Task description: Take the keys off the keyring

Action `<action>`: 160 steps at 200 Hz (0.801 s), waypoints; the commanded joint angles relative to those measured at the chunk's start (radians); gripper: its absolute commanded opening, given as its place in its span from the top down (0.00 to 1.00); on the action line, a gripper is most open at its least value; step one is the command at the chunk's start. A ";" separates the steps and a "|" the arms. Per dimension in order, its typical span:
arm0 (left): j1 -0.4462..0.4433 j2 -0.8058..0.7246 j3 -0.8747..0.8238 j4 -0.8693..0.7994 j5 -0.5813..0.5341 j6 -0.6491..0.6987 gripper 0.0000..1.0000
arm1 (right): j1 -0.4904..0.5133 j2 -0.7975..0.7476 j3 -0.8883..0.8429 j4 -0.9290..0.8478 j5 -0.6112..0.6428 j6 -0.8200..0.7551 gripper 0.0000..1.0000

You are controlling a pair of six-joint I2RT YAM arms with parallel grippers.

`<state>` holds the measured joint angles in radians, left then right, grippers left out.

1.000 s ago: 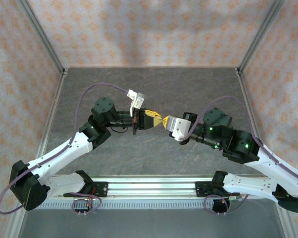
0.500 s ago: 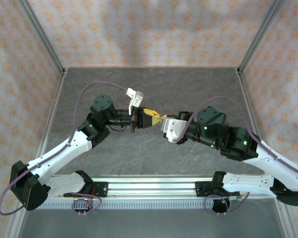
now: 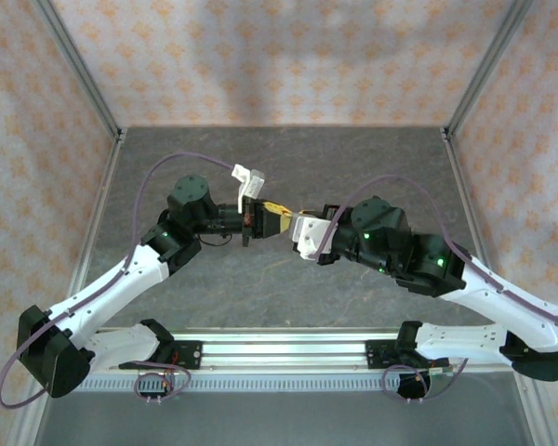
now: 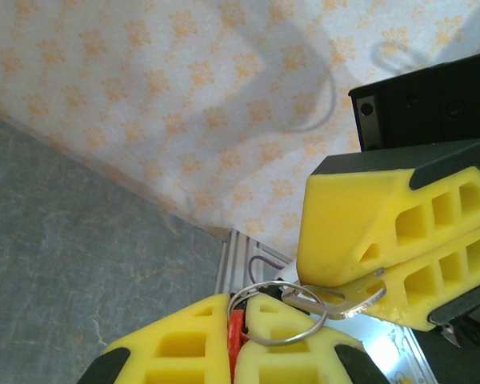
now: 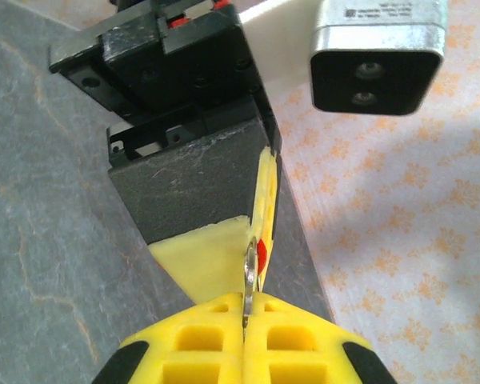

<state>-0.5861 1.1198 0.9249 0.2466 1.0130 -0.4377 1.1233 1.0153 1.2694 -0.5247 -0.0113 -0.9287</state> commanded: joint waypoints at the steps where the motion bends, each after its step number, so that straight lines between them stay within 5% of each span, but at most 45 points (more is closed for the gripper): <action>1: -0.004 0.000 0.051 0.079 -0.161 0.011 1.00 | 0.089 0.049 -0.076 0.136 -0.246 0.084 1.00; 160: -0.034 -0.111 -0.012 0.048 -0.225 0.131 1.00 | 0.060 0.037 -0.206 0.448 -0.066 0.289 1.00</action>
<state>-0.5892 1.0206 0.9123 0.1898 0.7998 -0.3386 1.1507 1.0336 1.1164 -0.1131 0.0677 -0.7052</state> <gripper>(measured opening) 0.056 0.047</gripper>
